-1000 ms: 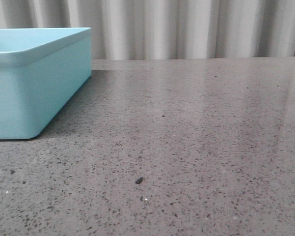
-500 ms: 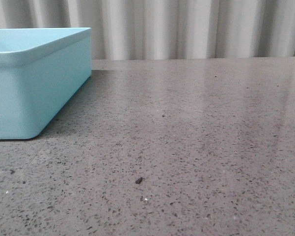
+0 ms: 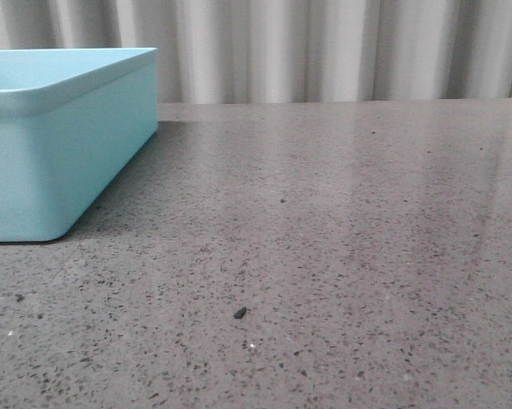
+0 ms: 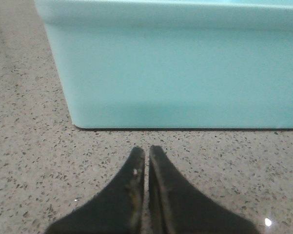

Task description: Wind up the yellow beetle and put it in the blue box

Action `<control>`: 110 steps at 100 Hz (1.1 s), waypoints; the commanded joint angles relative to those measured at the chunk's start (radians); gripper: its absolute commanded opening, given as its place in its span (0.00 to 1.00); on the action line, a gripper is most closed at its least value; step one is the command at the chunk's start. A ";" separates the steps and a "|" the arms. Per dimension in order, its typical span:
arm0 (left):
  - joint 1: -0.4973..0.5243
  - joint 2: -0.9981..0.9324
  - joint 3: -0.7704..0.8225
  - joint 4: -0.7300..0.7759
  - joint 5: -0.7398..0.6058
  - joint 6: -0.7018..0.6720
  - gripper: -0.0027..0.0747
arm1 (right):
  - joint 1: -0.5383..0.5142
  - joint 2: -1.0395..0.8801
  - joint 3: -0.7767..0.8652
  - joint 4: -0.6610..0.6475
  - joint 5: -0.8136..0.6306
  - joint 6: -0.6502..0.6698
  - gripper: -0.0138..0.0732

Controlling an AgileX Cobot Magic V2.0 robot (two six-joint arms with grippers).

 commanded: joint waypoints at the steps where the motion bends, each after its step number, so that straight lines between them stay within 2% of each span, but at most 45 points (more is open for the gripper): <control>1: -0.009 -0.030 0.027 -0.008 -0.045 -0.008 0.01 | -0.050 -0.017 0.029 -0.132 -0.148 0.121 0.10; 16: -0.009 -0.030 0.027 -0.008 -0.045 -0.008 0.01 | -0.136 -0.017 0.129 -0.486 -0.216 0.587 0.10; 23: -0.009 -0.030 0.027 -0.008 -0.045 -0.008 0.01 | -0.169 -0.017 0.162 -0.570 -0.224 0.716 0.10; 42: -0.009 -0.030 0.027 -0.008 -0.045 -0.008 0.01 | -0.213 -0.017 0.160 -0.575 -0.124 0.720 0.10; 57: -0.009 -0.030 0.027 -0.008 -0.045 -0.008 0.01 | -0.215 -0.017 0.160 -0.575 0.028 0.720 0.10; 79: -0.009 -0.030 0.027 -0.008 -0.045 -0.008 0.01 | -0.215 -0.017 0.160 -0.577 0.143 0.720 0.10; 110: -0.009 -0.030 0.027 -0.008 -0.045 -0.008 0.01 | -0.215 -0.017 0.160 -0.580 0.150 0.713 0.10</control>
